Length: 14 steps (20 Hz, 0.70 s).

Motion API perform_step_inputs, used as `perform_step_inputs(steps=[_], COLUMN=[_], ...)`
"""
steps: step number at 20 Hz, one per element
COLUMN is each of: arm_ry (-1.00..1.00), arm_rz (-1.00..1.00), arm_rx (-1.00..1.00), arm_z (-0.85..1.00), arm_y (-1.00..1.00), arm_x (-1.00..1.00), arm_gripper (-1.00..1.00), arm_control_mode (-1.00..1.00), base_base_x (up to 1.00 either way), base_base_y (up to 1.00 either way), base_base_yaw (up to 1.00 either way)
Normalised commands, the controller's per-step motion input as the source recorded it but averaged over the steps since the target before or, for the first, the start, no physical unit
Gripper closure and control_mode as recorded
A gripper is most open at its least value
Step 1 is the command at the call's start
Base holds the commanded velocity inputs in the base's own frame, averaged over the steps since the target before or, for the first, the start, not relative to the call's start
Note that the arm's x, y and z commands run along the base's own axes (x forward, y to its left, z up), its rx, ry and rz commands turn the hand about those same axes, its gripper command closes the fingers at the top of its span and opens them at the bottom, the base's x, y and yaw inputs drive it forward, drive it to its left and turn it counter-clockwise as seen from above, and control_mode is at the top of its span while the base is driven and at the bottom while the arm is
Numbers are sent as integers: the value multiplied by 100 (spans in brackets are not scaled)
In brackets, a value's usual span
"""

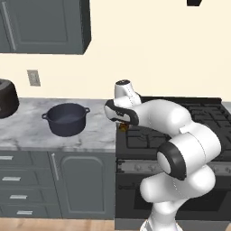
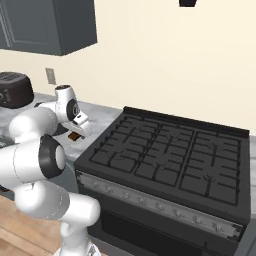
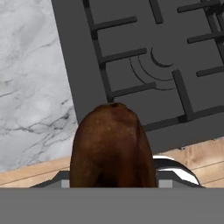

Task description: Turn on the sink faucet. Then move the sweet potato from the counter to the sink. Turn off the sink. Move the vegetable from the sink to the pot next to the stove. Finally move the pot to the rear left burner.

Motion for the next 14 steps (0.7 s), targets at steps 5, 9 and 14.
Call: perform_step_inputs(steps=[5, 9, 14], arm_ry=[0, 0, 0], arm_rz=[0, 0, 0], arm_rx=[0, 0, 0], arm_z=[0, 0, 0], arm_y=[0, 0, 0], arm_x=[0, 0, 0], arm_gripper=[100, 100, 100], arm_control_mode=[100, 100, 100], base_base_x=[28, 35, 38], base_base_y=[0, 0, 6], base_base_yaw=[-7, -8, -9])
